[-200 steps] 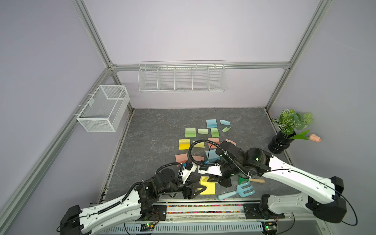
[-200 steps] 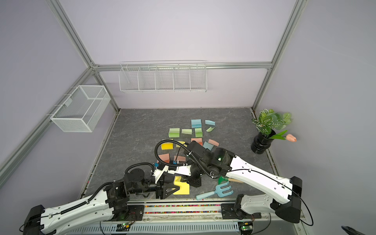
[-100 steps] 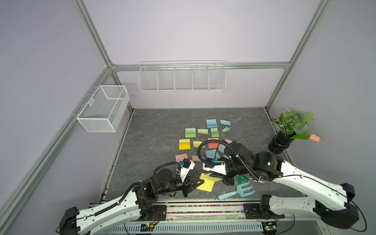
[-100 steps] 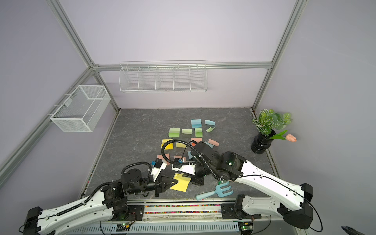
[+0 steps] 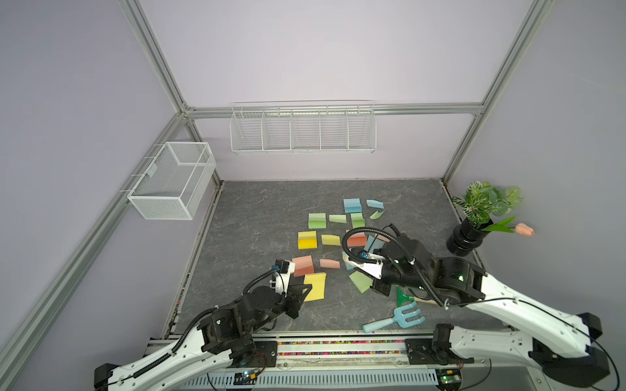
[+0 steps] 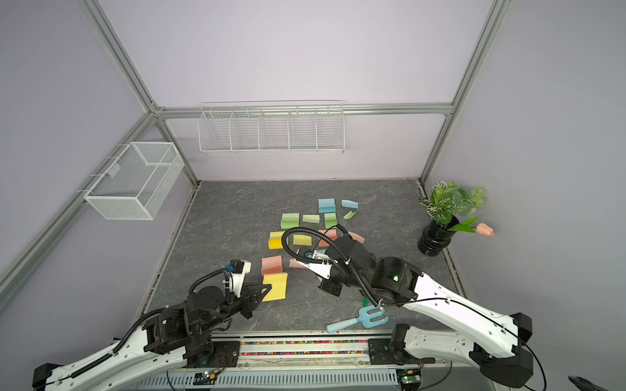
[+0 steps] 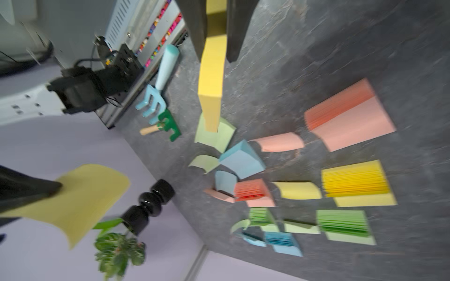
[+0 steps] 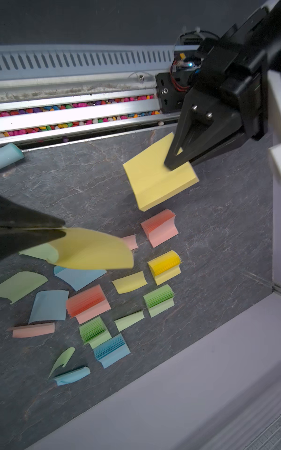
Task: Tear off pages from different memo pads
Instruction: Place the paper at the center of the board.
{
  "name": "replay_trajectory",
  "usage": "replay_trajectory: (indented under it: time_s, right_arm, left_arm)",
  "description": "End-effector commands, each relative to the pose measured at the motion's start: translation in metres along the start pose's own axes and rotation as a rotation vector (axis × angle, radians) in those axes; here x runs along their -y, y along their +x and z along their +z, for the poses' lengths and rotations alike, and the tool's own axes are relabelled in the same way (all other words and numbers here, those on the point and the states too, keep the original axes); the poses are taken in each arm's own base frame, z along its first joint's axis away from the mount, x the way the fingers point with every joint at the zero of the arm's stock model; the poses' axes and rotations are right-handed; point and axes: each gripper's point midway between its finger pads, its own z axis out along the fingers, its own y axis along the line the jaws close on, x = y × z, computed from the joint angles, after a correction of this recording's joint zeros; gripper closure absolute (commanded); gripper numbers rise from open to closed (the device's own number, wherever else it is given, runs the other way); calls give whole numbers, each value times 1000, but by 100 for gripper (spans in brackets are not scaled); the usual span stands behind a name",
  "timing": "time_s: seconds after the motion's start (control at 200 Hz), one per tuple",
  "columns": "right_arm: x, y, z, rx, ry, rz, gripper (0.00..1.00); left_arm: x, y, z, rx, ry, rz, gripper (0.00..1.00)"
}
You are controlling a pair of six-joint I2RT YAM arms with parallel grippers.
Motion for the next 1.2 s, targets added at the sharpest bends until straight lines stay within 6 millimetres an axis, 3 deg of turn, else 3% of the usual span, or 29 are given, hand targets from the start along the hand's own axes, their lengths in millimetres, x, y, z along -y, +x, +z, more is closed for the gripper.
replay_trajectory:
  time_s: [0.0,0.21,0.345,0.605,0.775,0.89,0.97,1.07,1.195]
  right_arm:
    - [14,17,24,-125,86,2,93]
    - [6,57,82,-393,68,-14,93]
    - [-2,72,108,-487,46,-13,93]
    - [-27,105,153,-638,-63,-3,89]
    - [-57,107,178,-632,-199,73,83]
    - [-70,104,179,-613,-273,112,77]
    - [-66,96,172,-579,-272,148,75]
    - [-50,79,155,-493,-228,211,62]
    - [-10,58,122,-329,-74,311,51]
  left_arm:
    - [-52,-12,-28,64,-280,-77,99]
    - [-68,-21,-49,137,-328,-153,99]
    - [-72,-25,-58,181,-324,-180,99]
    - [-71,-24,-57,176,-316,-181,99]
    - [-70,-23,-56,175,-310,-183,99]
    - [-67,-22,-53,168,-294,-187,99]
    - [-63,-19,-47,148,-280,-186,99]
    - [-49,-13,-32,103,-225,-177,98]
    - [-20,-5,-5,33,-109,-166,98]
